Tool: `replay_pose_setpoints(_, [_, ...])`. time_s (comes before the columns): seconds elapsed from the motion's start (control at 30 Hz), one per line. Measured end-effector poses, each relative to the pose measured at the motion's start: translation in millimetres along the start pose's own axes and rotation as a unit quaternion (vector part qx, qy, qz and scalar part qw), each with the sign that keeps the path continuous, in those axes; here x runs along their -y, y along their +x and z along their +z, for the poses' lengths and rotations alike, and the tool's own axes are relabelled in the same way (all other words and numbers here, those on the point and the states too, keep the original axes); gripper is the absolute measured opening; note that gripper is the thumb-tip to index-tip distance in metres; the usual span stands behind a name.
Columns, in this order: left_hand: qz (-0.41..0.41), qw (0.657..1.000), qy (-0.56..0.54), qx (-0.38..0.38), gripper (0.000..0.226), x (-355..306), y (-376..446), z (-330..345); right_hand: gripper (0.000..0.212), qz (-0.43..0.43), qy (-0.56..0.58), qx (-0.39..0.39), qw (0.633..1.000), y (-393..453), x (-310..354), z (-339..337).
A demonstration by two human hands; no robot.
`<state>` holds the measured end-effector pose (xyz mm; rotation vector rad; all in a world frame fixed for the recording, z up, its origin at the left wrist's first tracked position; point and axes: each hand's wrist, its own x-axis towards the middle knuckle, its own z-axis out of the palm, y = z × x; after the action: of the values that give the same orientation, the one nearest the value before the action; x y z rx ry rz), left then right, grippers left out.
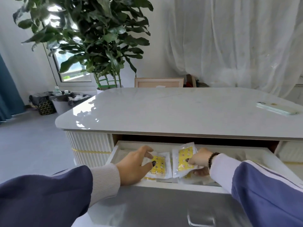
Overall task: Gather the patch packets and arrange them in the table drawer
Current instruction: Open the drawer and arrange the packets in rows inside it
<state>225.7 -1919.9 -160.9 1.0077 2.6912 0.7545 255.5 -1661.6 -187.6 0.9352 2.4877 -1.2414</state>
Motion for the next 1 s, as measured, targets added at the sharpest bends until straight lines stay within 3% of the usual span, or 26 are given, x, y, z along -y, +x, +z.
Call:
replay_pose_setpoints(0.1, [-0.004,1.000,-0.006,0.011,0.043,0.8,-0.4,5.8,0.021,0.008,0.018,0.004,1.000,6.4,-3.0,-6.2])
replay_pose_setpoints(0.2, [-0.002,1.000,-0.009,0.012,0.040,0.6,-0.5,7.9,0.023,0.015,0.041,0.019,0.999,10.9,-2.8,0.5])
replay_pose_setpoints(0.4, [-0.001,1.000,0.000,0.015,0.035,0.2,-0.5,8.4,0.035,-0.027,0.000,0.004,1.000,19.2,8.0,14.3])
replay_pose_setpoints(0.47, [-0.002,1.000,0.002,0.014,0.033,1.5,-0.3,7.7,0.029,-0.034,-0.077,-0.015,0.996,16.8,8.5,17.2])
replay_pose_setpoints(0.53, [0.006,1.000,0.005,0.015,0.033,1.5,-0.6,6.8,0.012,-0.052,-0.173,-0.062,0.982,9.5,10.0,16.9])
replay_pose_setpoints(0.67, [0.040,0.999,0.014,0.027,0.035,-1.2,-3.2,4.4,0.043,-0.105,-0.290,-0.148,0.940,-7.0,12.3,2.9])
replay_pose_setpoints(0.8, [0.074,0.993,0.052,0.078,0.047,-10.0,-11.3,2.9,0.029,-0.149,-0.401,-0.103,0.898,-39.8,20.8,-23.6])
replay_pose_setpoints(1.0, [0.100,0.981,0.079,0.145,0.050,-51.7,-19.8,-0.4,0.057,-0.337,-0.397,-0.058,0.852,-119.6,13.9,-55.8])
